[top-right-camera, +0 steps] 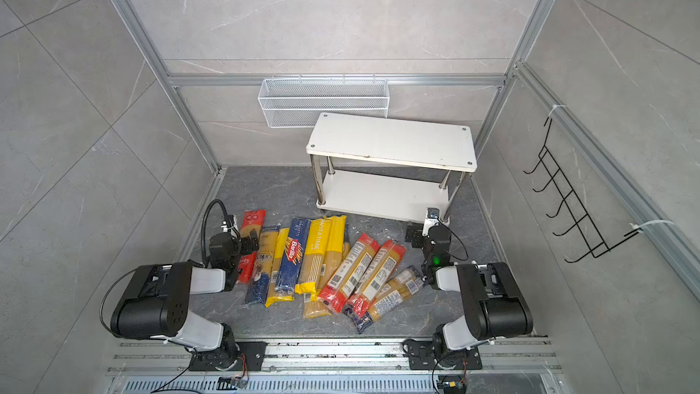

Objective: Place and organize the pasta boxes and bags onto the shelf

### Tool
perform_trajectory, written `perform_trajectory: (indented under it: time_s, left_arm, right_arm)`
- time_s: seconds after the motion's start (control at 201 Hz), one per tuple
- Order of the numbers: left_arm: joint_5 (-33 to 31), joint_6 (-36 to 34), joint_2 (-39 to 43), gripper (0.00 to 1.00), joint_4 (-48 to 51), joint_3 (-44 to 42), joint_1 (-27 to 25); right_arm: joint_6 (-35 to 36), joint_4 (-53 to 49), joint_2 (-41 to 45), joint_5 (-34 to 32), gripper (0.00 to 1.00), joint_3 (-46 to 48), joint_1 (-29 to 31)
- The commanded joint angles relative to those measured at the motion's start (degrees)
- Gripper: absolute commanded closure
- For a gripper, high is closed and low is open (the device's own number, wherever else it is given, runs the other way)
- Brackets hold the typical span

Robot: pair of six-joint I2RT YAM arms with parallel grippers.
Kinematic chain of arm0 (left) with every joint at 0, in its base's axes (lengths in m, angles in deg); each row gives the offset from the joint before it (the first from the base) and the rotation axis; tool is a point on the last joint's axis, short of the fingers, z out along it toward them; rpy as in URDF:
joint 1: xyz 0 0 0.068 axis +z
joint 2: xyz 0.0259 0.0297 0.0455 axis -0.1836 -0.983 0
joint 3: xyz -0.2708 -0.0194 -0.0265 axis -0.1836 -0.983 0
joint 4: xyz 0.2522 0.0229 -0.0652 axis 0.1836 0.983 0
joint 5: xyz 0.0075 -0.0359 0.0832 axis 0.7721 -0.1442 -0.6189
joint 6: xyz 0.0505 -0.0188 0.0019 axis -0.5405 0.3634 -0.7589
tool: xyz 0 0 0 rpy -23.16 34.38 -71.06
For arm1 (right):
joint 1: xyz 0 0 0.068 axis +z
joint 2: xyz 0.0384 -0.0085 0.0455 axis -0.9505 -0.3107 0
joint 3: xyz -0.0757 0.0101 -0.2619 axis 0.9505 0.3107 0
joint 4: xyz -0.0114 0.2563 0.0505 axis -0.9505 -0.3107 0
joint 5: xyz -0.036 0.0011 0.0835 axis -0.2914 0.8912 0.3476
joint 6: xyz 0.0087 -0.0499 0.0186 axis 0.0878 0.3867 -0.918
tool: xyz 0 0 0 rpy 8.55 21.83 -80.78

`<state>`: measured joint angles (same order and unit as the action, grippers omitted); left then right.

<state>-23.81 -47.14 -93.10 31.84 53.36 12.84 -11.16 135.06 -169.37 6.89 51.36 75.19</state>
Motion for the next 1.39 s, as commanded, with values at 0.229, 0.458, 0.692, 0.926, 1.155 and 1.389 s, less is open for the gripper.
perform_trajectory:
  time_s: [0.229, 0.458, 0.692, 0.926, 1.155, 1.389]
  left_arm:
    - [0.07, 1.01, 0.93, 0.0, -1.94, 1.17, 0.13]
    - [0.02, 1.01, 1.0, 0.0, -1.96, 1.08, 0.19]
    - [0.02, 0.98, 0.93, 0.0, -1.91, 1.17, 0.14]
    - [0.08, 1.0, 0.85, 0.0, -1.73, 1.28, 0.19]
    - [-0.15, 0.95, 0.83, 0.0, -1.53, 1.3, -0.02]
    - [-0.28, 0.96, 0.76, 0.0, -1.45, 1.49, 0.01]
  right_arm:
    - [0.77, 1.22, -0.07, 0.56, 0.0, 0.26, -0.35]
    - [0.76, 1.22, -0.1, 0.56, 0.0, 0.26, -0.3]
    - [0.67, 1.22, -0.15, 0.56, 0.0, 0.34, -0.26]
    - [0.55, 0.33, -0.08, 0.81, 0.0, -0.06, -0.31]
    - [0.55, 0.69, -0.21, 0.62, 0.0, -0.11, -0.38]
    - [0.55, 0.78, -0.3, 0.64, 0.0, -0.01, -0.31]
